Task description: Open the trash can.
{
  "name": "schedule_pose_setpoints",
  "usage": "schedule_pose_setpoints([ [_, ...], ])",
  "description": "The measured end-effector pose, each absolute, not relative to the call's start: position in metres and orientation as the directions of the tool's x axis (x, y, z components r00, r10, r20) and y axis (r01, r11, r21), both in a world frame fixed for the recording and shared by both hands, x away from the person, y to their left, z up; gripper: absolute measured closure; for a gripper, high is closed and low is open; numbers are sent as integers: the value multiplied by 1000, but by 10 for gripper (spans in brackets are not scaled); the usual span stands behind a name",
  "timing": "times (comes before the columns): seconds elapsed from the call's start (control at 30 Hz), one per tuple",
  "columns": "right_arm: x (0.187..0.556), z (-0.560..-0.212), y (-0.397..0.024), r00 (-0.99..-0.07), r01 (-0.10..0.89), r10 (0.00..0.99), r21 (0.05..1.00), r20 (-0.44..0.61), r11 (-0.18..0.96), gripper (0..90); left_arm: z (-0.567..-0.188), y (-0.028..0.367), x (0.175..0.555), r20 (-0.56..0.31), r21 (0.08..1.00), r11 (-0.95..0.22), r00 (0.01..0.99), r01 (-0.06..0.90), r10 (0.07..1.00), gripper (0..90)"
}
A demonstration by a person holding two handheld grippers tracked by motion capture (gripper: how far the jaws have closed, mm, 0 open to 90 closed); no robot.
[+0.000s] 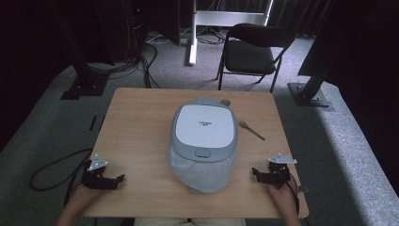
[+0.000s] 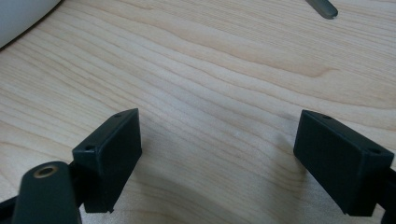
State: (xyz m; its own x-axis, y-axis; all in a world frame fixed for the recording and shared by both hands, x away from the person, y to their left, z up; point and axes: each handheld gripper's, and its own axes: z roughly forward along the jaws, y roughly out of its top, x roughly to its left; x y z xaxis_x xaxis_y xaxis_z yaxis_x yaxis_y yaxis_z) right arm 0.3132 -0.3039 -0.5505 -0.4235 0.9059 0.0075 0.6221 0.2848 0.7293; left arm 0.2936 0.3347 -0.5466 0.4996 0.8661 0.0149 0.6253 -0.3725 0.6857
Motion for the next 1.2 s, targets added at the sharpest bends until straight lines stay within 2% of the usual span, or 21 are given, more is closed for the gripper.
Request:
schedule_pose_setpoints([
  [0.7, 313, -551, -304, -420, 622, 907, 730, 6, 283, 143, -546, 334, 291, 16, 682, -374, 499, 628, 867, 17],
  [1.2, 313, -551, -304, -418, 624, 908, 729, 7, 281, 143, -536, 329, 288, -22, 695, -348, 503, 629, 864, 38],
])
